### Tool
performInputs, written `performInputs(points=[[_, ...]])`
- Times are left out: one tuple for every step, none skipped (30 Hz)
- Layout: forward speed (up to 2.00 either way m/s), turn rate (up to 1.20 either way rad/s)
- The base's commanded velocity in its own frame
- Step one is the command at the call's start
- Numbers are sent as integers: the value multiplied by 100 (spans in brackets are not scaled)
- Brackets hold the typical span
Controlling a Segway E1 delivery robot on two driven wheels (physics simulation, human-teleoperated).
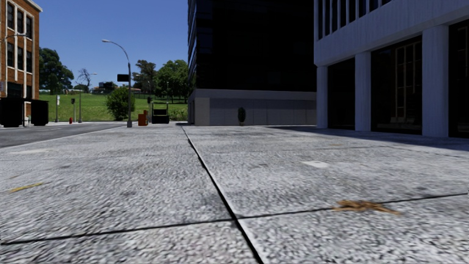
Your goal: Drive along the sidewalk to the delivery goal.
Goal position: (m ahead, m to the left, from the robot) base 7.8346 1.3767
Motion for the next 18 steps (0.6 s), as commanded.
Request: performInputs(points=[[200,0],[200,0],[200,0],[200,0],[200,0],[200,7],[200,15],[200,20],[200,20],[200,26],[200,27],[200,28],[200,28],[200,28],[200,28],[200,28],[200,28],[200,28]])
